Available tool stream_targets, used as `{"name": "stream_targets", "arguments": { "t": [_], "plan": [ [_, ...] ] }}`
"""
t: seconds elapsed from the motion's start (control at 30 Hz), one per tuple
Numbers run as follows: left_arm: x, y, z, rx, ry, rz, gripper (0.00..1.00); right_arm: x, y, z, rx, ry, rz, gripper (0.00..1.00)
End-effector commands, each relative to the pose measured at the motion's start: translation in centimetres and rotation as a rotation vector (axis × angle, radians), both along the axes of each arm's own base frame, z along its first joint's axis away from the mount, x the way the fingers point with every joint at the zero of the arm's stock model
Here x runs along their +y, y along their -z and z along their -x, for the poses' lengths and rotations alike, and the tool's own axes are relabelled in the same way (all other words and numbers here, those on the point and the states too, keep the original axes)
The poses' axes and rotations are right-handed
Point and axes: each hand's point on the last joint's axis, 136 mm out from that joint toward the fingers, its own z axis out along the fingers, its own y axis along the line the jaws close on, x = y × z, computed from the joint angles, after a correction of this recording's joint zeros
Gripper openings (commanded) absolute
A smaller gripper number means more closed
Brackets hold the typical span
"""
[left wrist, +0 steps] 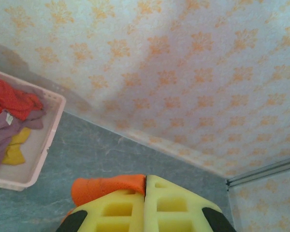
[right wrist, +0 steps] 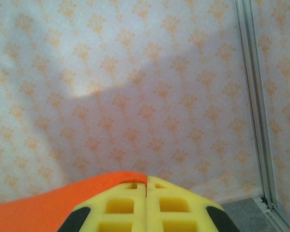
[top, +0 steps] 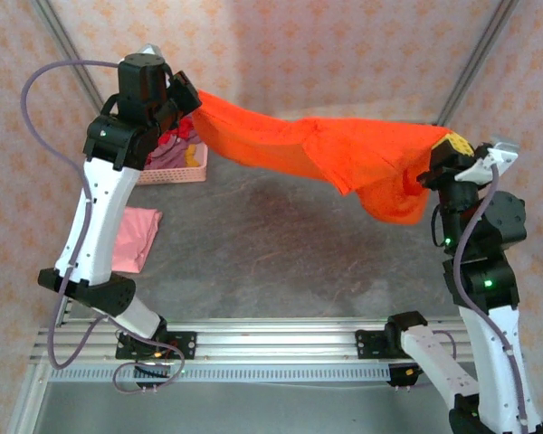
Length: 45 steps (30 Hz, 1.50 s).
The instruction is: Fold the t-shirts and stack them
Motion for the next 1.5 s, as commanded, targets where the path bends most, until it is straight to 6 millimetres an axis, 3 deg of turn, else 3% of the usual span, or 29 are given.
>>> {"name": "stream_targets", "arguments": {
  "t": [0.0, 0.27, 0.4, 0.6, 0.67, 0.77, 0.87, 0.97, 1.07, 1.1, 1.13, 1.17, 1.2, 1.23, 1.27, 1.37, 1.47],
  "plan": [
    [0.4, 1.5, -1.4, 0.024, -0.028, -0.064, 0.0, 0.5, 1.5, -2.0, 0.069, -0.011, 0.02, 0.0],
    [-0.9, 2.6, -6.4, 0.056, -0.023, -0.079, 0.0, 1.6, 3.5, -9.3, 0.152, 0.007, 0.098, 0.0],
    [-1.2, 1.8, -8.0, 0.043, -0.018, -0.072, 0.0, 2.6, 2.3, -12.0, 0.143, -0.024, 0.109, 0.0],
    [0.2, -2.3, -5.6, -0.046, -0.044, -0.084, 0.0, 3.2, -1.8, -12.0, 0.056, -0.051, 0.106, 0.0],
    [1.0, -2.9, -4.0, -0.056, -0.063, -0.099, 0.0, 3.1, -2.1, -11.5, 0.049, -0.051, 0.101, 0.0],
    [1.9, -1.8, -2.3, -0.035, -0.086, -0.111, 0.0, 2.9, -0.2, -11.0, 0.101, -0.052, 0.09, 0.0],
    [1.5, 3.6, -1.0, 0.075, -0.068, -0.073, 0.0, 2.3, 4.6, -10.5, 0.22, -0.029, 0.068, 0.0],
    [0.4, 11.8, 0.8, 0.231, -0.036, 0.007, 0.0, 1.8, 11.5, -9.7, 0.395, -0.009, 0.035, 0.0],
    [-0.6, 20.6, 3.8, 0.409, -0.015, 0.037, 0.04, 2.3, 18.5, -8.7, 0.595, -0.037, -0.005, 0.0],
    [-0.8, 23.6, 5.0, 0.477, -0.006, 0.034, 0.26, 2.5, 20.7, -8.3, 0.649, -0.049, -0.016, 0.13],
    [-0.7, 26.4, 6.4, 0.548, -0.004, 0.034, 0.7, 2.5, 22.8, -7.9, 0.696, -0.049, -0.028, 0.37],
    [-0.5, 28.3, 7.5, 0.594, -0.007, 0.029, 0.93, 2.4, 24.5, -7.6, 0.736, -0.042, -0.034, 0.6],
    [0.0, 30.2, 8.8, 0.639, -0.024, 0.015, 1.0, 2.3, 26.1, -7.2, 0.777, -0.035, -0.035, 0.8],
    [0.7, 31.3, 9.9, 0.663, -0.047, -0.002, 1.0, 2.1, 27.3, -6.8, 0.812, -0.023, -0.031, 0.9],
    [1.4, 31.8, 10.5, 0.671, -0.068, -0.02, 1.0, 1.9, 28.0, -6.4, 0.837, -0.009, -0.027, 0.93],
    [3.0, 31.5, 11.3, 0.648, -0.124, -0.078, 1.0, 0.5, 29.6, -5.5, 0.895, 0.071, -0.021, 0.97],
    [3.7, 31.1, 10.5, 0.634, -0.152, -0.118, 1.0, 0.0, 31.0, -4.9, 0.94, 0.116, -0.073, 0.96]
  ]
}}
